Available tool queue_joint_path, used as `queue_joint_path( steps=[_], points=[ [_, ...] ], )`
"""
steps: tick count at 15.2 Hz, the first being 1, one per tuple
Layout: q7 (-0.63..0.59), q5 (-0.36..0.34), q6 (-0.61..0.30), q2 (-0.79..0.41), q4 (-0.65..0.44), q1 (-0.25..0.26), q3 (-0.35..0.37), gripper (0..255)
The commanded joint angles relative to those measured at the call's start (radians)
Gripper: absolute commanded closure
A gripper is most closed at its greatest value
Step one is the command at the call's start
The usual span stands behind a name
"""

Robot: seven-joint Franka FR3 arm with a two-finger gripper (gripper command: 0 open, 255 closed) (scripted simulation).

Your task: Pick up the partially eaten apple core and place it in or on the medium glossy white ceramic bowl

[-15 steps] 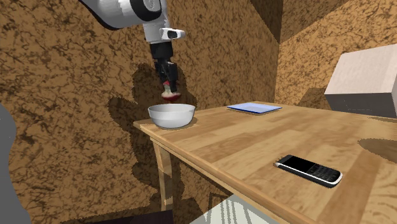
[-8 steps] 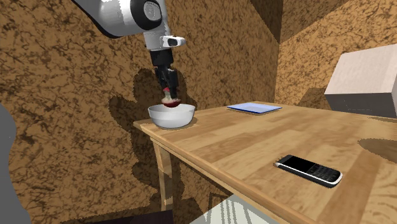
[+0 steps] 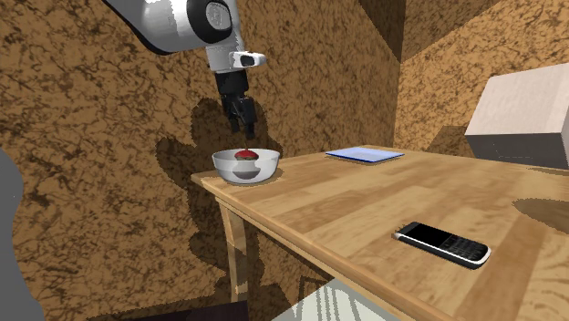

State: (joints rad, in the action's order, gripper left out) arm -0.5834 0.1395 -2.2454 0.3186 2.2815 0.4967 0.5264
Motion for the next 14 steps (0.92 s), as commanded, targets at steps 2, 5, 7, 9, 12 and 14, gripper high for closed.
queue_joint_path(
  steps=[2, 5, 7, 9, 12, 14],
  points=[
    [0.000, 0.000, 0.000, 0.000, 0.000, 0.000, 0.000, 0],
    [0.016, 0.018, 0.104, 0.055, -0.051, 0.009, -0.024, 0],
    [0.018, 0.021, 0.131, 0.068, -0.067, 0.010, -0.030, 0],
    [0.018, 0.021, 0.131, 0.068, -0.067, 0.011, -0.030, 0],
    [0.018, 0.021, 0.131, 0.068, -0.067, 0.011, -0.030, 0],
    [0.018, 0.021, 0.131, 0.068, -0.067, 0.011, -0.030, 0]
  ],
)
